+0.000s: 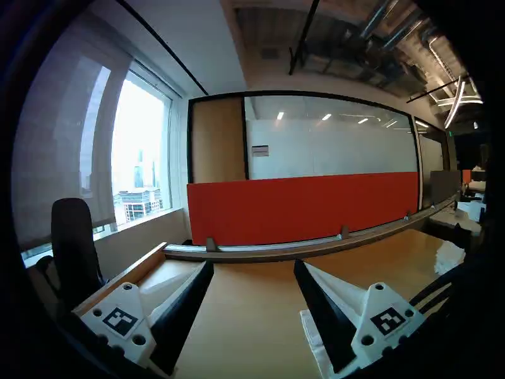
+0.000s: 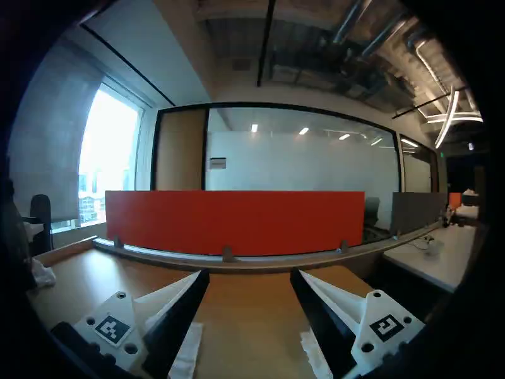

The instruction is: Fold towel

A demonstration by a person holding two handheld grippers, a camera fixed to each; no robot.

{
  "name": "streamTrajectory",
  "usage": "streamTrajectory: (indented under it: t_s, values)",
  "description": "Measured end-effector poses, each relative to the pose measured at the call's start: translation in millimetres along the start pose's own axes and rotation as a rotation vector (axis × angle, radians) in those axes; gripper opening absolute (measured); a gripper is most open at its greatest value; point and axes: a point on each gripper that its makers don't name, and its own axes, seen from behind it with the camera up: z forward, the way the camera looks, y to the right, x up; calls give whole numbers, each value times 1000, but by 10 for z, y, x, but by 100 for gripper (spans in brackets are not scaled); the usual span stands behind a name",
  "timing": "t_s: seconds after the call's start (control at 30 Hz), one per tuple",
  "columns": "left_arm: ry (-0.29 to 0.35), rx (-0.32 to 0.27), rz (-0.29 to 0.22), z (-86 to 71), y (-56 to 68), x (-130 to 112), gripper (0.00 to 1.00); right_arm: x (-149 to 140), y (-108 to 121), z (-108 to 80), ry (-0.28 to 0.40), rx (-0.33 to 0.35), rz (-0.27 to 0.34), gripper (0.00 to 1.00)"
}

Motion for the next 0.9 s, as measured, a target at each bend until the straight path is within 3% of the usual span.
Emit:
streamTrajectory:
  t_s: [0.27, 0.57, 0.77, 0.9]
  values:
    - [2, 0, 2, 18, -32, 282, 94, 259, -44, 13, 2, 4, -17, 99]
    - [-21, -36, 3, 57, 23, 392, 94, 342, -105, 25, -20, 19, -42, 99]
    - [-52, -95, 11, 68, 135, 385, 94, 317, -302, 20, -52, 95, -76, 99]
    - [-93, -165, 4, 67, 277, 332, 94, 323, -455, 5, -79, 158, -96, 99]
